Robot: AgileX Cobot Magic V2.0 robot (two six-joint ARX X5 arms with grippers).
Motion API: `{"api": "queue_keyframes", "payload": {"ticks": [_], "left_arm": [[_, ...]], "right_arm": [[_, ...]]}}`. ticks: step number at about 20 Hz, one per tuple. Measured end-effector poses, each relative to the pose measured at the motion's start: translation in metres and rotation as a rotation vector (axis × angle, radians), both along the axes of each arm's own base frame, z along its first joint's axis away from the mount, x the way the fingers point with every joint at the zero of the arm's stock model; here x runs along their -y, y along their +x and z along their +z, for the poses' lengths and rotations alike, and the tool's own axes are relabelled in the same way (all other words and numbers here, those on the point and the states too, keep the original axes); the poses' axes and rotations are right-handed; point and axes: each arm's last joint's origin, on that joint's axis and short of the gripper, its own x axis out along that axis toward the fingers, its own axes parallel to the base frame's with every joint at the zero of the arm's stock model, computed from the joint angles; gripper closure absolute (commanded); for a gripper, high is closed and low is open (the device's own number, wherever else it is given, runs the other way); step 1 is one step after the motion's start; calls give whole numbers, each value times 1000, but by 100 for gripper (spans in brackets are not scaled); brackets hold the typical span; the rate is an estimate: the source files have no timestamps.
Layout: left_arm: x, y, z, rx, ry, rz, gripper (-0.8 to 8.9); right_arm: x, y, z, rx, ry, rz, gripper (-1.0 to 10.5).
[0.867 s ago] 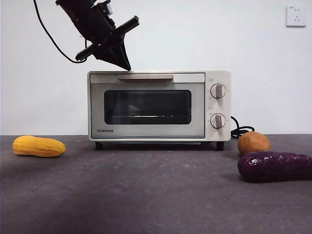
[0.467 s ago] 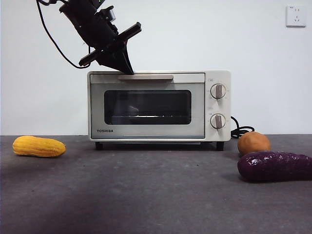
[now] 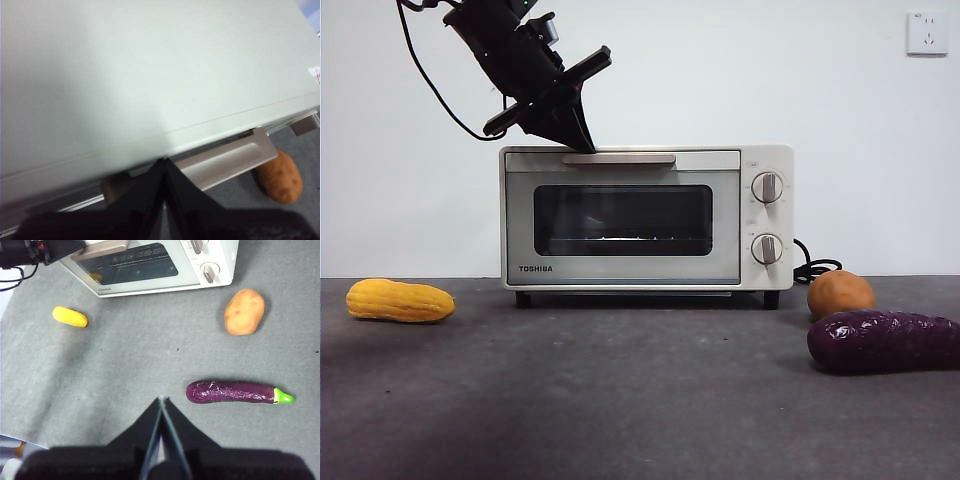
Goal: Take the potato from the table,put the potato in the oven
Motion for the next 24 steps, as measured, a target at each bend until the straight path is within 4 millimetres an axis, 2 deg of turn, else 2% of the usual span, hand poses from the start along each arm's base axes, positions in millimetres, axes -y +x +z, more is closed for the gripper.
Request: {"api": "queue_keyframes", "payload": {"ticks": [16, 24], "left_arm": [[-2, -18, 0, -128, 85, -84, 820], [7, -34, -6, -224, 167, -145, 820]], "right_arm": [[0, 0, 0, 0, 0, 0, 946], [0, 0, 0, 0, 0, 0, 946]]}}
